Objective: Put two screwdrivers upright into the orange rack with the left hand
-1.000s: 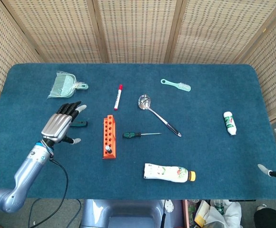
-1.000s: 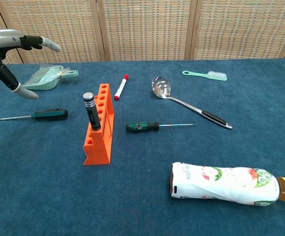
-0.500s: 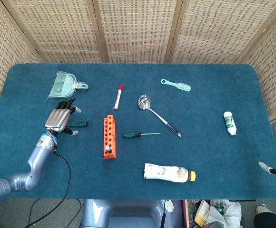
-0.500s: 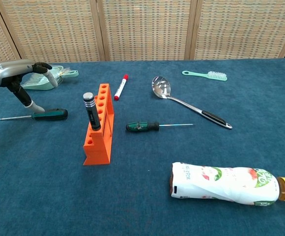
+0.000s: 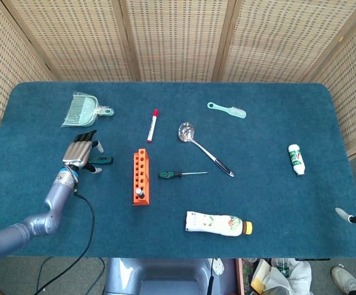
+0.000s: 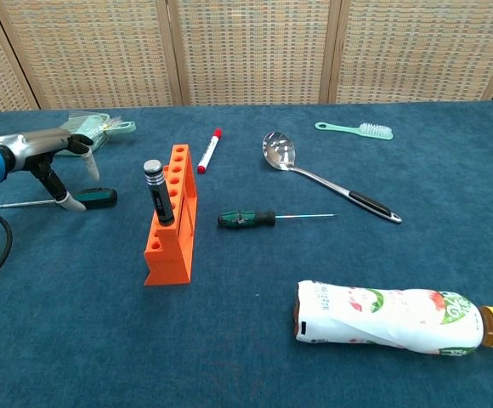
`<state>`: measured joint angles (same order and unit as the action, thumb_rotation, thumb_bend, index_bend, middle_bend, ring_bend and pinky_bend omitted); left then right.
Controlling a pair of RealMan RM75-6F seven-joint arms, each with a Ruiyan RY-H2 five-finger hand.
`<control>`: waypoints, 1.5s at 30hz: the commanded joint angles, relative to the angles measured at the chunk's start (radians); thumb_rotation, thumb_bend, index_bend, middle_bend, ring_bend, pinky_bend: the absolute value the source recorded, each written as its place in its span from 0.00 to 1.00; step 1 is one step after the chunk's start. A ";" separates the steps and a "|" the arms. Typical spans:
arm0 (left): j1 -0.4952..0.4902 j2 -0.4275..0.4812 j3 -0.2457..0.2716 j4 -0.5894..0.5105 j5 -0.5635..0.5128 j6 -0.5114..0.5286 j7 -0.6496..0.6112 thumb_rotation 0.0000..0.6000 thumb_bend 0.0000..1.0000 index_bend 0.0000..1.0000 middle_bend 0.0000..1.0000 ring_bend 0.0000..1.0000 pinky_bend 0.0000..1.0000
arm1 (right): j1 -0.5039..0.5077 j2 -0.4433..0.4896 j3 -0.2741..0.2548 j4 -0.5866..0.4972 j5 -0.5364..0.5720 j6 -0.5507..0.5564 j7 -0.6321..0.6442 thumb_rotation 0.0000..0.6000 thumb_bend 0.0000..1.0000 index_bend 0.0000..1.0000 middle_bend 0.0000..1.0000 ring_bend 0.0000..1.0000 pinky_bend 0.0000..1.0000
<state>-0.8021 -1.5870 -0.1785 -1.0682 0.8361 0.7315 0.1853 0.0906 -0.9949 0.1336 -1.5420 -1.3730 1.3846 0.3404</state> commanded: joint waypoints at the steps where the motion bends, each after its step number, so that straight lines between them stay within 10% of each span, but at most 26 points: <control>1: -0.006 -0.018 -0.009 0.027 0.001 -0.016 -0.010 1.00 0.11 0.41 0.00 0.00 0.00 | 0.000 -0.001 0.001 0.000 0.002 -0.001 -0.001 1.00 0.00 0.00 0.00 0.00 0.00; 31: -0.024 -0.087 -0.036 0.136 -0.021 -0.074 0.013 1.00 0.34 0.58 0.00 0.00 0.00 | 0.005 -0.003 0.007 0.016 0.013 -0.023 0.020 1.00 0.00 0.00 0.00 0.00 0.00; 45: 0.068 0.126 -0.120 -0.161 0.096 0.008 -0.206 1.00 0.42 0.64 0.00 0.00 0.00 | 0.002 -0.001 0.004 0.016 -0.002 -0.015 0.033 1.00 0.00 0.00 0.00 0.00 0.00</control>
<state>-0.7693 -1.5324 -0.2671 -1.1460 0.8845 0.7186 0.0586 0.0927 -0.9956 0.1377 -1.5258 -1.3750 1.3697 0.3739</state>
